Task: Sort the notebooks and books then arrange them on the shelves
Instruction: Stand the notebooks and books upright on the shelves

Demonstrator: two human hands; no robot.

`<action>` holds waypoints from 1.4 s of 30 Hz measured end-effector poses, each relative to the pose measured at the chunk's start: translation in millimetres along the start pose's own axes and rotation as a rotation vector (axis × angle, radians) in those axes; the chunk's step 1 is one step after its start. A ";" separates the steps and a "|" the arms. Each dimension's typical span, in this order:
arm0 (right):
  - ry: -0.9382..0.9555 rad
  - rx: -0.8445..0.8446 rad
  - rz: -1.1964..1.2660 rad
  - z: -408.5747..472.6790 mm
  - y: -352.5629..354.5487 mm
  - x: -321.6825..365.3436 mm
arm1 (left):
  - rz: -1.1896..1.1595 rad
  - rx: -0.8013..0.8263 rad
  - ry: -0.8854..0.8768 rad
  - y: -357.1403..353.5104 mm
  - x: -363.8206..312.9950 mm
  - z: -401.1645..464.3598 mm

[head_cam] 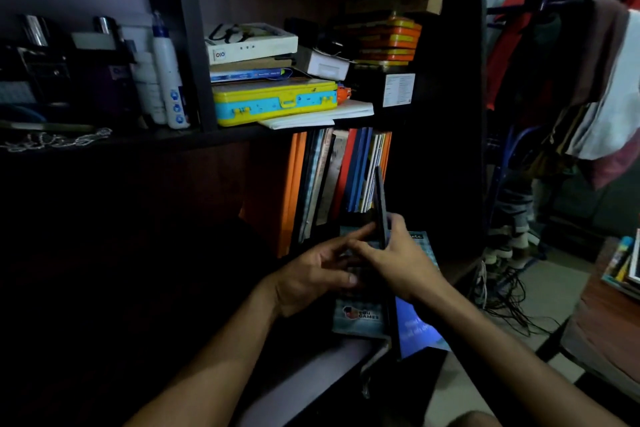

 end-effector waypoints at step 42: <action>0.405 0.173 0.104 -30.3 12.3 15.2 | 1.324 -1.040 -0.228 77.9 -23.1 -23.1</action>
Point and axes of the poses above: each hand's wrist, its own z-axis towards the middle knuckle, its own y-axis out of the back of the hand, x = y × z, the point moved 2 cm from there along z, towards the middle knuckle, and after that the axes turned 15 degrees about -y, right-handed, at the moved point
